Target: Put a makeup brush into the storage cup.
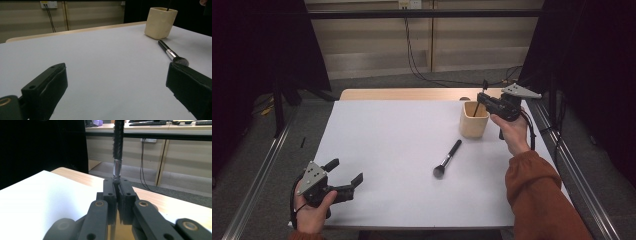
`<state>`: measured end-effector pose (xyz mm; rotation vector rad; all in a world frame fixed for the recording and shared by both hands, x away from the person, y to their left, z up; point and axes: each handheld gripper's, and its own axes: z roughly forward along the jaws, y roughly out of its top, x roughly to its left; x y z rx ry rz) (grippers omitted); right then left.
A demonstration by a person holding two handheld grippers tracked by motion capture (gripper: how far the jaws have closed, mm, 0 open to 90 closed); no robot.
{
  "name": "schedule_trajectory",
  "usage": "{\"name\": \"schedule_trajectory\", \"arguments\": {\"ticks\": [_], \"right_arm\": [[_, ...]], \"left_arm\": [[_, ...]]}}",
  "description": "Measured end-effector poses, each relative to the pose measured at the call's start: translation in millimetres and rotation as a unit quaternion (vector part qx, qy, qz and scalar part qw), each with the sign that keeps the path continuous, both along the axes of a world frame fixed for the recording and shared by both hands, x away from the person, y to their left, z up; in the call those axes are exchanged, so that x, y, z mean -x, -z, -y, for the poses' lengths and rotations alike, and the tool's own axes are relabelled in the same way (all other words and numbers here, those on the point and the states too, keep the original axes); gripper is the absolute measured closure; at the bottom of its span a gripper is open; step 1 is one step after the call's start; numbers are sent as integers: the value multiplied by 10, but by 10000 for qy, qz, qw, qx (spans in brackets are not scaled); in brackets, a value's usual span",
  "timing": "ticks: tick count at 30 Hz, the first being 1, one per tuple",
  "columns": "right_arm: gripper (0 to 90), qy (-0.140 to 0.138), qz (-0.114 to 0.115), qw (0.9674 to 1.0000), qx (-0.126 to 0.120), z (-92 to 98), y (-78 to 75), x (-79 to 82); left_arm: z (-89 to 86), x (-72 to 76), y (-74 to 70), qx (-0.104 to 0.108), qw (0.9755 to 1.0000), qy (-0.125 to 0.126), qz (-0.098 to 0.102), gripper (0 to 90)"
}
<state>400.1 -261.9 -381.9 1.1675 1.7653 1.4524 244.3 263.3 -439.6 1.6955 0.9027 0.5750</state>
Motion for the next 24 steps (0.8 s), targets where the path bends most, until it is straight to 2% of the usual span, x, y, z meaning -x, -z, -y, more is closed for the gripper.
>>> {"name": "schedule_trajectory", "arguments": {"ticks": [24], "right_arm": [[861,10,-313,9995,-3,1,274,-8]], "left_arm": [[1,-7,4,-65,10000,4,0,39]]}}
